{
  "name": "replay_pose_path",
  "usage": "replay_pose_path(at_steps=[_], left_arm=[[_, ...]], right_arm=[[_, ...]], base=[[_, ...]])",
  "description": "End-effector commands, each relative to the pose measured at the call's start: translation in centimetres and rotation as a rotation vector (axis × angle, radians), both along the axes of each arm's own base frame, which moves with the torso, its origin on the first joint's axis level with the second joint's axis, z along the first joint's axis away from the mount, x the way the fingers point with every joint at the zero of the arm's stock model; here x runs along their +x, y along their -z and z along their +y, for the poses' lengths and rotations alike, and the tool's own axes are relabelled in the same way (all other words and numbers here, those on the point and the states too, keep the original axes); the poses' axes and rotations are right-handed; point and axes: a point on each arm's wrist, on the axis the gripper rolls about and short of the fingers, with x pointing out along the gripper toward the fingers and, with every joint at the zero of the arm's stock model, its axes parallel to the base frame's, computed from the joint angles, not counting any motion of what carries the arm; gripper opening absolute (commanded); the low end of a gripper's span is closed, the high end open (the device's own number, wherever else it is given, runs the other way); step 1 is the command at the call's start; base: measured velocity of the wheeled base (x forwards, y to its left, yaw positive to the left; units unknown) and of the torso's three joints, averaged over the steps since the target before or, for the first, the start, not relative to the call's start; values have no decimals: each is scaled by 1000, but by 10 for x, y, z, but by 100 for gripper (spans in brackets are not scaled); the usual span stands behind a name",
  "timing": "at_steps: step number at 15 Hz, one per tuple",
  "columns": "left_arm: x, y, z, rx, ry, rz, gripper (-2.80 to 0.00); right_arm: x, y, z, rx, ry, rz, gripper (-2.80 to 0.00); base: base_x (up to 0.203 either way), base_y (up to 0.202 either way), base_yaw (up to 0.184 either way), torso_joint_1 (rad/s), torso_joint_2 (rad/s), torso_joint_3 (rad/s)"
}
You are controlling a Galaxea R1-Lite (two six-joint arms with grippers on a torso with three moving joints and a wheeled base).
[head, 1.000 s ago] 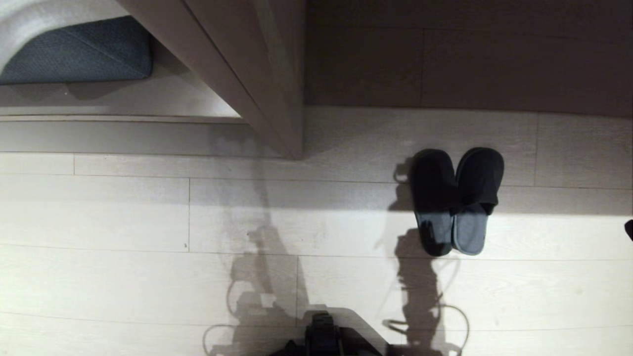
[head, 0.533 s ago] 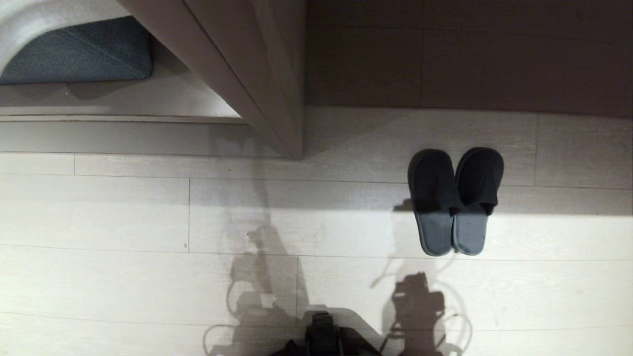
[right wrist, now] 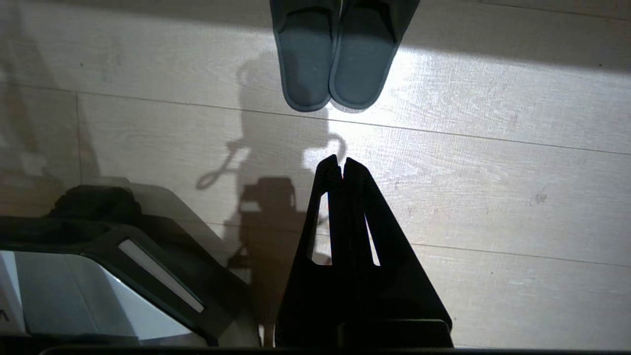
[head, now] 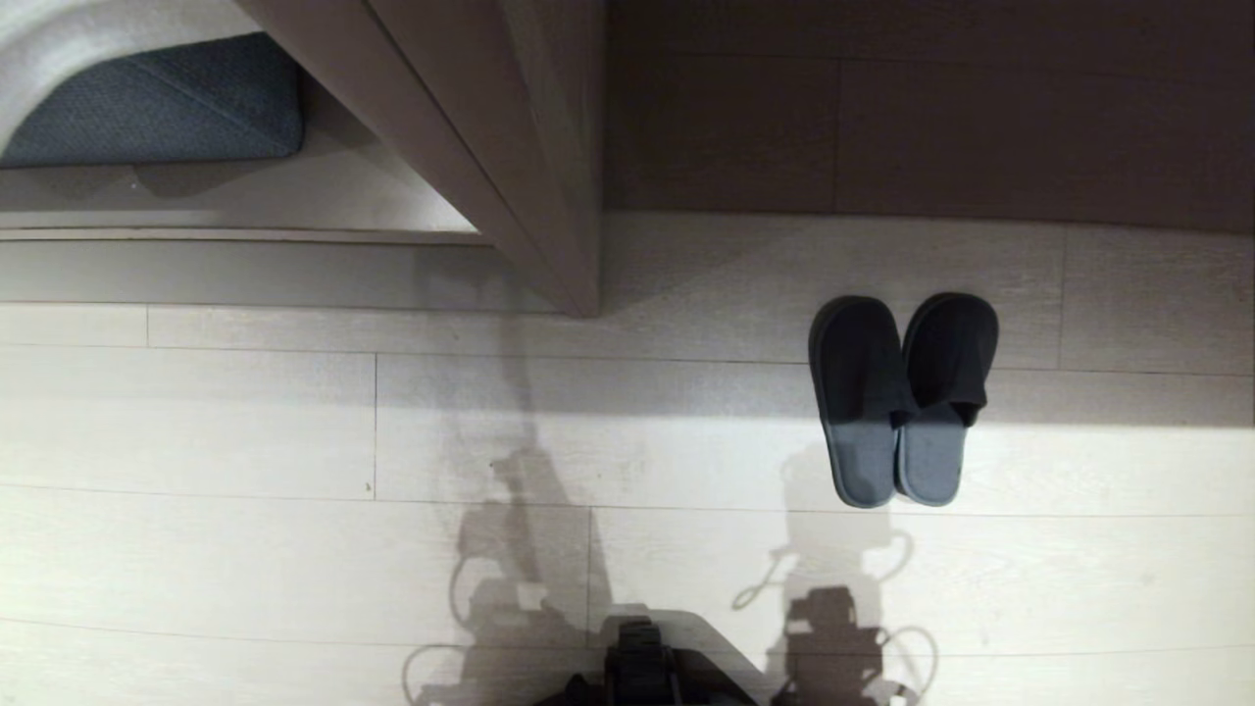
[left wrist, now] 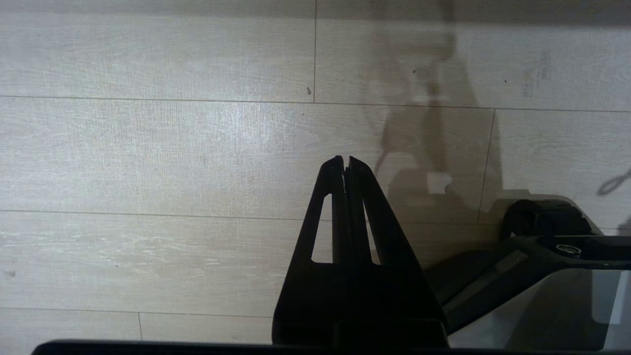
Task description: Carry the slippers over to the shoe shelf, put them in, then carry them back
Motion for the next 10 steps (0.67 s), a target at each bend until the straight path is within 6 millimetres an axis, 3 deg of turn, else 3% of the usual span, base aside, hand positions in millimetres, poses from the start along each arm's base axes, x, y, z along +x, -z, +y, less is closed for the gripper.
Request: replay_pose_path(at_steps=[1,6,10], left_arm=[[0,0,0,0,-1,1,-280],[0,0,0,-2,-1,1,-280],[0,0,0,-2,-1,1,-280]], right_arm=[[0,0,0,-1,0,-6,-280],[0,0,0,-1,0,-6,-280],[0,0,0,-1,0,-4,-280]], base=[[0,0,0,0,0,0],[0,0,0,0,0,6],[0,0,0,-1,1,159]])
